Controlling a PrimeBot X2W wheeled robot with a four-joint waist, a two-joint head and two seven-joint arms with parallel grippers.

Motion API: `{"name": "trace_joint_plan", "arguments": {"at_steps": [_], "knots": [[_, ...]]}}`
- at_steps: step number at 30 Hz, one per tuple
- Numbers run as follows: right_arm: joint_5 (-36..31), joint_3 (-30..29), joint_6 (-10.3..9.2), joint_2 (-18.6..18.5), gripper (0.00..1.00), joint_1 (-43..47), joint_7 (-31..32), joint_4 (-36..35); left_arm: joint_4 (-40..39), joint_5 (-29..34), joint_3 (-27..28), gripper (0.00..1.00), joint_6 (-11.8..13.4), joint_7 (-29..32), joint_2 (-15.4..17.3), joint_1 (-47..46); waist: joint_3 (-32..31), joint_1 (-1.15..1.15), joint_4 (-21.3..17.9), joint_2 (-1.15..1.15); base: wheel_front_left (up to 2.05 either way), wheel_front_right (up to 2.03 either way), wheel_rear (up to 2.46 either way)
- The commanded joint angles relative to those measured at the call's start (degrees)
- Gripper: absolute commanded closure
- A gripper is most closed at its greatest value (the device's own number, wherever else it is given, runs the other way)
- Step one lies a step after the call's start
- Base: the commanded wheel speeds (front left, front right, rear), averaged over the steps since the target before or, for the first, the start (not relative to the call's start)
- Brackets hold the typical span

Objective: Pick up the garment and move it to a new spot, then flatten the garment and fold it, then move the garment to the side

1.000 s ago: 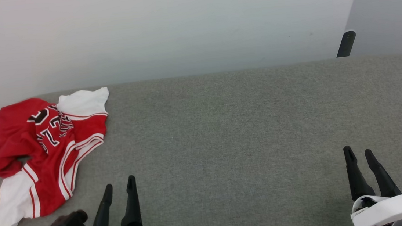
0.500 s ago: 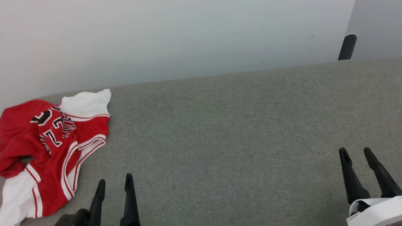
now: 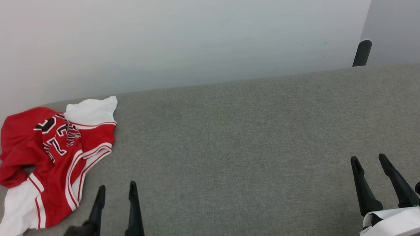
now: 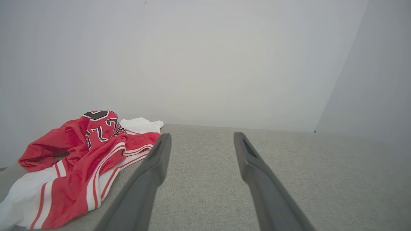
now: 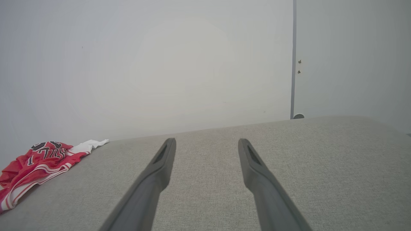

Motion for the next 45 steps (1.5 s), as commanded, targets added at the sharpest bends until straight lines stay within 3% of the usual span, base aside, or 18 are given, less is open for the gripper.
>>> {"name": "trace_joint_plan", "arguments": {"at_steps": [1, 17, 30, 36, 45], "knots": [[-1.13, 0.27, 0.04, 0.06, 0.00, 0.20, -0.45, -0.44, -0.53, 1.20, -0.08, 0.00, 0.03, -0.46, -0.14, 0.63, -0.08, 0.00, 0.02, 0.00, 0.00, 0.00, 0.00], [-7.39, 0.68, 0.04, 0.07, 0.00, 0.94, -1.68, -1.42, -1.45, 8.61, 0.29, 0.00, -0.21, -2.09, -1.09, 1.73, -0.72, 0.00, 0.19, 0.00, 0.00, 0.00, 0.00], [-7.63, 0.47, 0.04, 0.16, 0.00, 1.35, -1.65, -1.77, -0.41, 7.97, 1.44, 0.00, -1.22, -1.96, -1.38, 1.29, -0.95, 0.00, 1.04, 0.00, 0.00, 0.00, 0.00], [-7.65, 1.03, 0.04, 0.18, 0.00, 1.20, -1.32, -1.90, 1.02, 8.22, 3.27, 0.00, 0.07, -1.96, -1.04, 0.56, -1.46, 0.00, 4.21, 0.00, 0.00, 0.00, 0.00], [-6.32, 3.94, 0.04, 0.29, 0.00, -0.20, -1.61, -0.57, 1.86, 7.82, 6.07, 0.00, 1.80, -1.96, 0.18, 0.70, -2.26, 0.00, 12.46, 0.00, 0.00, 0.00, 0.00]]}}
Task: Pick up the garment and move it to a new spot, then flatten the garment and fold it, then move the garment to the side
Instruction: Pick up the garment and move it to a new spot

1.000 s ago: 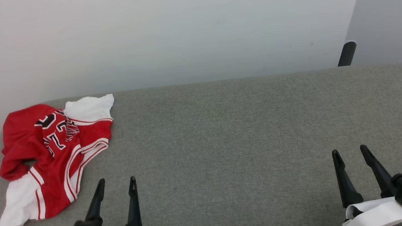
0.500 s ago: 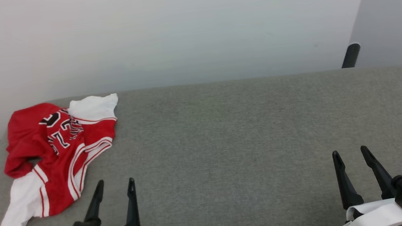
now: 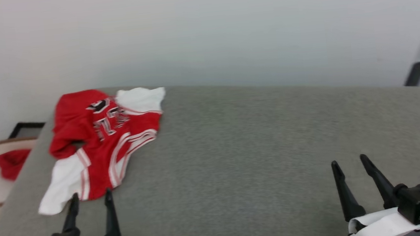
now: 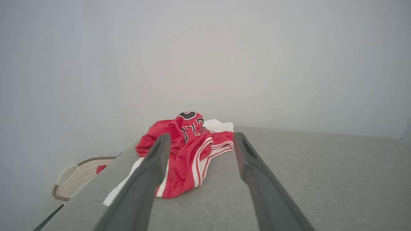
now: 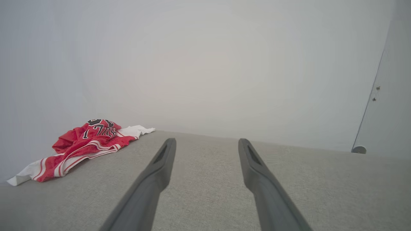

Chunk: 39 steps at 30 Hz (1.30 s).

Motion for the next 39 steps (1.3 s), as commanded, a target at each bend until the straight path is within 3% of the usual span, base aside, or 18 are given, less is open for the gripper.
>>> {"name": "trace_joint_plan", "arguments": {"at_steps": [1, 11, 22, 28, 39], "knots": [[0.44, 0.58, 0.04, 0.15, 0.00, -0.51, -0.41, 0.34, 0.28, -0.27, 0.44, 0.00, 0.38, -0.01, 0.38, 0.30, -0.66, 0.00, 4.57, 0.00, 0.00, 0.00, 0.00], [0.85, 2.85, 0.04, 0.28, 0.00, -2.46, -1.05, 2.45, 1.14, -1.58, 1.62, 0.00, 0.86, 0.05, 1.27, 1.03, -0.65, 0.00, 10.00, 0.00, 0.00, 0.00, 0.00], [0.75, 3.36, 0.03, 0.17, 0.00, -3.69, -0.59, 2.99, 1.60, -6.21, 2.54, 0.00, -1.90, 7.11, 3.31, -4.62, 2.64, 0.00, 6.75, 0.00, 0.00, 0.00, 0.00], [0.39, 3.35, 0.03, -1.10, 0.00, -5.81, 0.08, 1.34, 0.85, -11.32, 4.46, 0.00, -4.30, 17.07, 7.97, -14.04, 8.56, 0.00, 2.50, 0.00, 0.00, 0.00, 0.00], [1.48, 3.26, 0.03, -3.30, 0.00, -11.00, -0.64, 0.01, 8.65, -21.85, 5.36, 0.00, -6.53, 38.60, 17.88, -32.04, 20.05, 0.00, -5.39, 0.00, 0.00, 0.00, 0.00]]}}
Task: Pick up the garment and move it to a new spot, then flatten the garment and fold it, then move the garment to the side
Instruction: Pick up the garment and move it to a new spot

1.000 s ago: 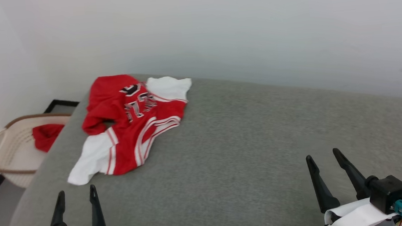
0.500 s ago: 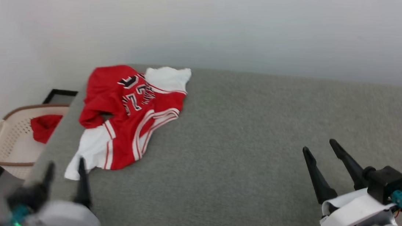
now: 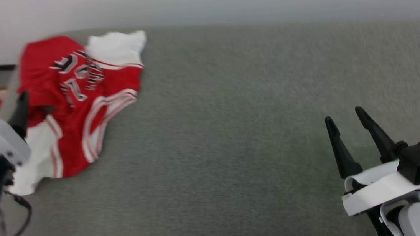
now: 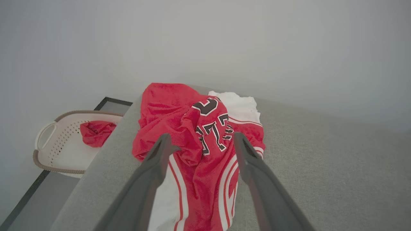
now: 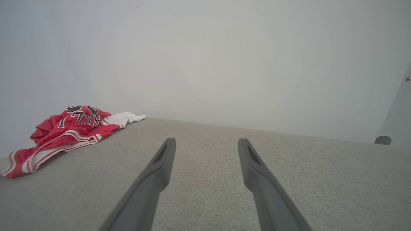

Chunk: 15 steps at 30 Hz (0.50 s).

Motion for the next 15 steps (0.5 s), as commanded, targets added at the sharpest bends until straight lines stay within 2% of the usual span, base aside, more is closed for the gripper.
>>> {"name": "trace_joint_plan", "arguments": {"at_steps": [1, 7, 15], "knots": [[0.46, 0.05, 0.02, -0.12, 0.00, -1.06, -0.37, -0.25, 0.66, -1.04, -0.14, 0.00, -0.14, 1.35, 0.33, -1.49, 6.56, 0.00, -5.77, 0.00, 0.00, 0.00, 0.00], [0.81, 0.33, 0.02, -0.56, 0.00, -2.89, -1.02, -0.16, 6.43, -3.85, -0.84, 0.00, 0.13, 10.75, 3.13, -7.34, 10.45, 0.00, -8.29, 0.00, 0.00, 0.00, 0.00], [1.33, 0.84, 0.02, -1.28, 0.00, -4.76, -1.43, -0.52, 15.02, -3.98, -1.94, 0.00, 3.06, 20.10, 5.75, -12.46, 14.66, 0.00, -10.72, 0.00, 0.00, 0.00, 0.00]]}}
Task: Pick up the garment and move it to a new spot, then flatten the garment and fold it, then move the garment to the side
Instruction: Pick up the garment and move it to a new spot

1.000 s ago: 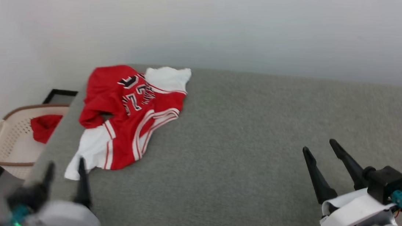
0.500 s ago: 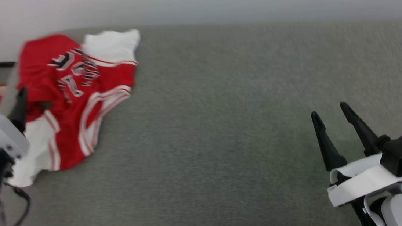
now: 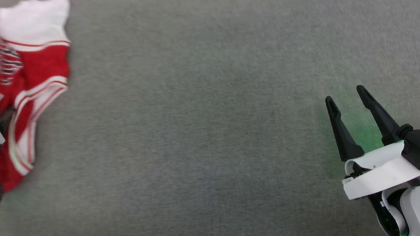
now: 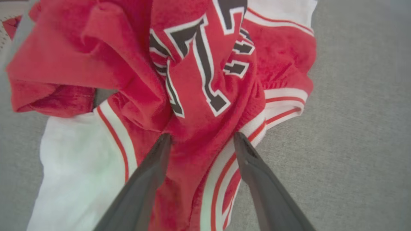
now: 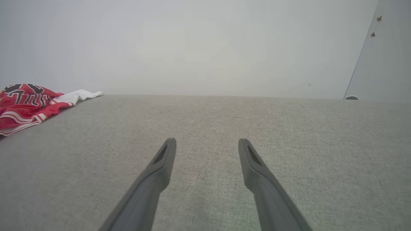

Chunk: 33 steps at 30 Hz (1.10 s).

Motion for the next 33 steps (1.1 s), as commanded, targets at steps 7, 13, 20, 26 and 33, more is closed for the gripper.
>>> {"name": "trace_joint_plan", "arguments": {"at_steps": [7, 13, 20, 26, 33], "knots": [[0.25, 0.31, 0.02, -0.70, 0.00, -1.55, -0.17, -0.85, 5.80, -0.53, -0.95, 0.00, 1.04, 4.00, 0.34, -3.26, 5.73, 0.00, -3.42, 0.00, 0.00, 0.00, 0.00], [0.51, 0.73, 0.02, -0.88, 0.00, -2.04, 0.33, -1.19, 10.04, -0.32, -2.04, 0.00, 1.95, 3.32, -1.76, -3.42, 6.26, 0.00, -3.67, 0.00, 0.00, 0.00, 0.00], [0.74, 0.72, 0.02, -0.89, 0.00, -0.52, 0.80, -0.43, 14.67, -0.49, -2.70, 1.00, 0.55, -0.48, -2.96, -3.53, 2.75, 0.00, -2.89, 0.00, 0.00, 0.00, 0.00], [1.13, 0.66, 0.02, -0.53, 0.00, 1.34, 1.21, 0.30, 14.58, 0.54, -3.25, 1.00, -1.13, -4.08, 0.16, -5.40, -1.94, 0.00, -1.52, 0.00, 0.00, 0.00, 0.00], [2.11, 0.60, 0.02, -0.19, 0.00, 4.30, 1.42, 1.42, 12.29, 2.19, -5.97, 1.00, -2.71, -9.19, 2.23, -8.07, -8.51, 0.00, 0.53, 0.00, 0.00, 0.00, 0.00]]}}
